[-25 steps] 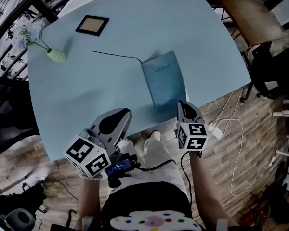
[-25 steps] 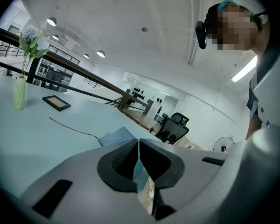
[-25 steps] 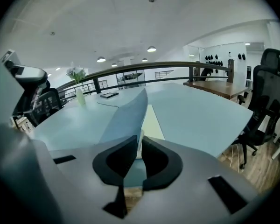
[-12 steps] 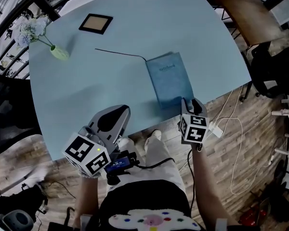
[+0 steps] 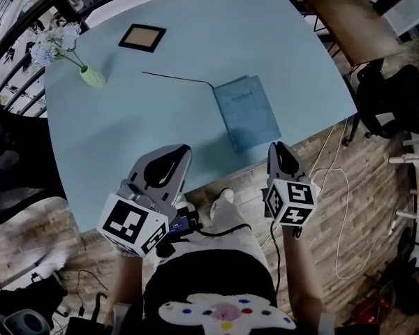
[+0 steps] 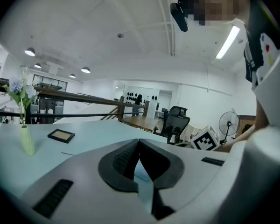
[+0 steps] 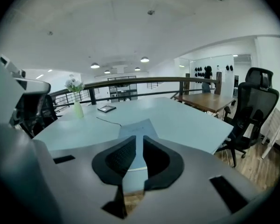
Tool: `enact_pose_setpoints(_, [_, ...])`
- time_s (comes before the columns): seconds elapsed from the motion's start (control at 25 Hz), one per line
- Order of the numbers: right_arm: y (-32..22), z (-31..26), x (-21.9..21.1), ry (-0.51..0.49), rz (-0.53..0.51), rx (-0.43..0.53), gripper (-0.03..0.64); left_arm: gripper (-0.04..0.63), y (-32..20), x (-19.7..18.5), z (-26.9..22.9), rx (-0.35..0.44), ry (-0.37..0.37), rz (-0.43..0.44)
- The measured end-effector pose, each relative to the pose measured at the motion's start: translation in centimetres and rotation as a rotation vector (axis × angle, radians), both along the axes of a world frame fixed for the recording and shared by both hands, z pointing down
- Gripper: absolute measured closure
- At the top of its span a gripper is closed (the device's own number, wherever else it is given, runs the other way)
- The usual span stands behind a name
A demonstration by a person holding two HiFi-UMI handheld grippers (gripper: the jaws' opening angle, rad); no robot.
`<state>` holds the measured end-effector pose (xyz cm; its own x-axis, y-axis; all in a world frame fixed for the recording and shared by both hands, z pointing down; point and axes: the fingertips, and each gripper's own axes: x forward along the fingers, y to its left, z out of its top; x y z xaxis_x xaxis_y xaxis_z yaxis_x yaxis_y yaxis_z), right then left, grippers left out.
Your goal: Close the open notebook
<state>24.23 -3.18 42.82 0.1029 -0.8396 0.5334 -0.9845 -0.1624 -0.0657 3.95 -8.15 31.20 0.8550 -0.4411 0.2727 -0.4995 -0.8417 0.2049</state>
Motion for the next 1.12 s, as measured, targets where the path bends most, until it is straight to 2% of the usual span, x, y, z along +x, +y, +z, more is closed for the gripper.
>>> enact_pose_setpoints(0.4, [0.1,-9.6,-7.5,0.034,-0.161,0.194,0.569,0.577,-0.1,-2.0,-3.6,0.149,-0.040,-0.012])
enact_pose_setpoints(0.48, [0.3,-10.4,-8.5,0.055,-0.196,0.193,0.569,0.577,0.0,-2.1,-3.9,0.159,-0.057,-0.012])
enact_pose_setpoints(0.56, [0.8,-10.6,-9.2,0.082,-0.240,0.159,0.569,0.577,0.0,-2.0,-4.3,0.163,-0.048,-0.013])
enact_pose_setpoints(0.64, [1.0,-11.0,-9.9,0.094,-0.268,0.168,0.569,0.577,0.2,-2.2,-4.6,0.173,-0.041,-0.009])
enact_pose_setpoints(0.8, [0.2,-13.0,-10.9,0.099,-0.274,0.285,0.570,0.577,0.1,-2.3,-4.6,0.179,-0.046,0.003])
enact_pose_setpoints(1.12, [-0.4,-13.5,-11.0,0.104,-0.272,0.299,0.572,0.577,0.0,-1.5,-4.3,0.184,-0.047,0.049])
